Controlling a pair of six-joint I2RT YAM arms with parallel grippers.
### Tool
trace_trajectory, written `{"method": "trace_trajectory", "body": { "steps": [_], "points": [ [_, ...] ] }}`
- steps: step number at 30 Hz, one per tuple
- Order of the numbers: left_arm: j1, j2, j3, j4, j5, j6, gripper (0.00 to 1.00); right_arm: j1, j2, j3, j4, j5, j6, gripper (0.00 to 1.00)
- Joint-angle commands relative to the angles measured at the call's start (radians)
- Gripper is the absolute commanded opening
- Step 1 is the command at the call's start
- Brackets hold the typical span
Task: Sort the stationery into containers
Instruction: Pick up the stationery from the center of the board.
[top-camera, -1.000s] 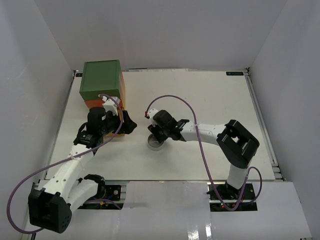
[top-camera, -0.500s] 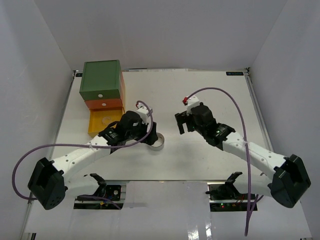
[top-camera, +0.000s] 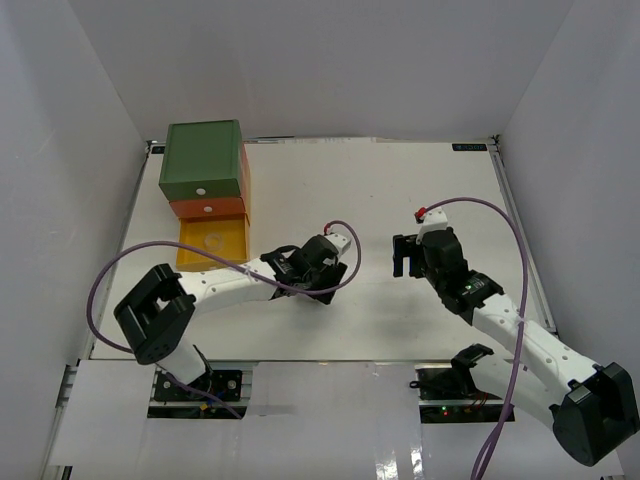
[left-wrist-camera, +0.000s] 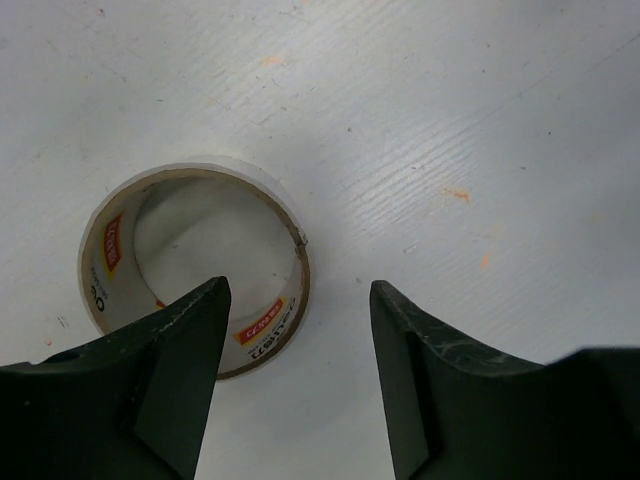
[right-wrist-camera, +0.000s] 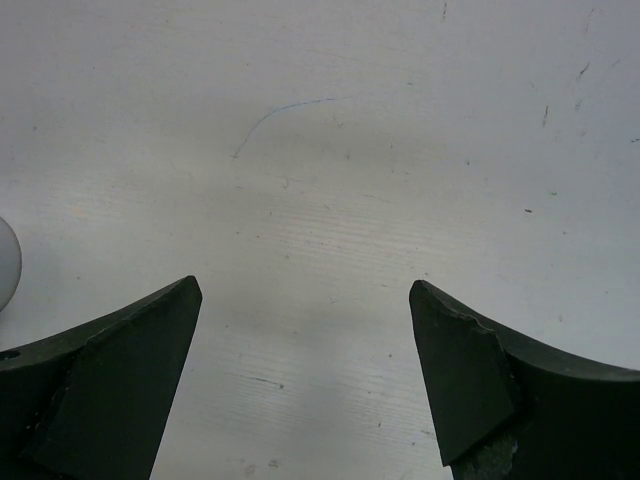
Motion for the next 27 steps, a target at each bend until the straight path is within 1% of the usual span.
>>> {"method": "trace_trajectory", "body": {
  "steps": [1,3,6,7,10,11,13,14,17,18,21,24,25,27],
  "points": [
    [-0.013,0.023,0.045,-0.027,-0.035,-0.012,0.66,-0.006,0.0,-0.002,0.025,0.005,0.016,0.91],
    [-0.019,0.043,0.05,-0.028,-0.036,-0.02,0.64,-0.009,0.003,-0.002,0.027,-0.001,0.016,0.91],
    [-0.027,0.075,0.063,-0.031,-0.044,-0.029,0.53,-0.009,0.007,0.0,0.027,-0.005,0.016,0.91],
    [-0.027,0.081,0.068,-0.031,-0.044,-0.031,0.47,-0.009,0.005,-0.002,0.027,-0.005,0.015,0.91],
    [-0.03,0.086,0.077,-0.033,-0.053,-0.031,0.35,-0.009,0.002,-0.005,0.027,-0.007,0.013,0.91],
    [-0.03,0.077,0.08,-0.034,-0.062,-0.032,0.28,-0.009,0.002,-0.003,0.028,-0.007,0.013,0.91],
    [-0.03,0.057,0.085,-0.04,-0.079,-0.032,0.24,-0.009,-0.004,-0.003,0.027,-0.01,0.01,0.91],
    [-0.028,0.045,0.088,-0.051,-0.108,-0.032,0.19,-0.01,-0.004,-0.002,0.027,-0.011,0.008,0.91],
    [-0.024,-0.014,0.105,-0.1,-0.165,-0.021,0.12,-0.01,-0.006,-0.003,0.032,-0.019,0.005,0.91],
    [-0.018,-0.044,0.111,-0.114,-0.199,-0.017,0.11,-0.01,-0.004,-0.003,0.033,-0.027,0.004,0.91],
    [0.025,-0.098,0.126,-0.169,-0.231,0.005,0.09,-0.01,-0.006,-0.003,0.036,-0.037,0.002,0.91],
    [0.113,-0.179,0.122,-0.191,-0.224,0.035,0.09,-0.01,-0.012,-0.006,0.039,-0.042,0.001,0.91],
    [0.178,-0.213,0.116,-0.191,-0.21,0.055,0.09,-0.01,-0.013,-0.006,0.042,-0.045,-0.001,0.91],
    [0.251,-0.235,0.1,-0.185,-0.176,0.08,0.09,-0.012,-0.016,-0.008,0.045,-0.051,-0.001,0.91]
  ]
}}
